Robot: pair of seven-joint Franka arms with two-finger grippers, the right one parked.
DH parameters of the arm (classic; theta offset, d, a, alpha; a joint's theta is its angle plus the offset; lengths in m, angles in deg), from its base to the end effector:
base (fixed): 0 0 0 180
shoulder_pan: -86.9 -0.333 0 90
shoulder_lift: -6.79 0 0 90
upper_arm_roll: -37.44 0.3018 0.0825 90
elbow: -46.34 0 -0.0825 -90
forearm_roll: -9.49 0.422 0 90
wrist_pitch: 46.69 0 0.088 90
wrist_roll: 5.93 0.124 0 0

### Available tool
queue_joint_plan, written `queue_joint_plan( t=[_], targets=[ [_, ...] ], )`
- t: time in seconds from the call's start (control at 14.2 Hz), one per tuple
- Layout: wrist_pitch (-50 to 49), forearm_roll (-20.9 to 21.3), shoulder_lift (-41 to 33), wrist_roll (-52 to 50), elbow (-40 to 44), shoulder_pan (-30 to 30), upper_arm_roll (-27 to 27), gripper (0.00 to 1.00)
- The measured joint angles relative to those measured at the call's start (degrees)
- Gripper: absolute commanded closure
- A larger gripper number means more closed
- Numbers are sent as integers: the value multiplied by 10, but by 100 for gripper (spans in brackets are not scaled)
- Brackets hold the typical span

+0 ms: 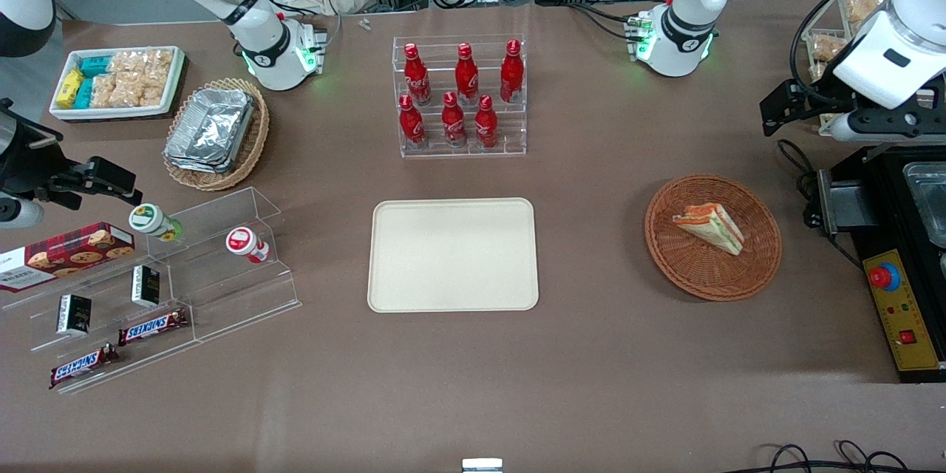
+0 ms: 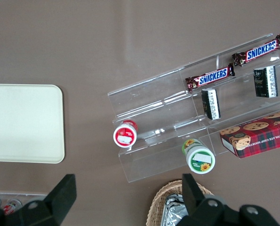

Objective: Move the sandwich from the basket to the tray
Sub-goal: 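Move the left gripper over the sandwich in the wicker basket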

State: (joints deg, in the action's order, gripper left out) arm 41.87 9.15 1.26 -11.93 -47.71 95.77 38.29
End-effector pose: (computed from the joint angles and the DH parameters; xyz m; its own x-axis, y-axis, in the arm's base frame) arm 0.5553 -0.0786 0.6108 0.9994 -0.0355 -0.0001 -0.0355 -0.9993 0.0074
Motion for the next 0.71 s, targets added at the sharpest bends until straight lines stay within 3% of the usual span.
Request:
queue_joint_plan(
  t=[0.71],
  targets=[
    [5,10,31,-17,-21,-1,9,0]
  ],
)
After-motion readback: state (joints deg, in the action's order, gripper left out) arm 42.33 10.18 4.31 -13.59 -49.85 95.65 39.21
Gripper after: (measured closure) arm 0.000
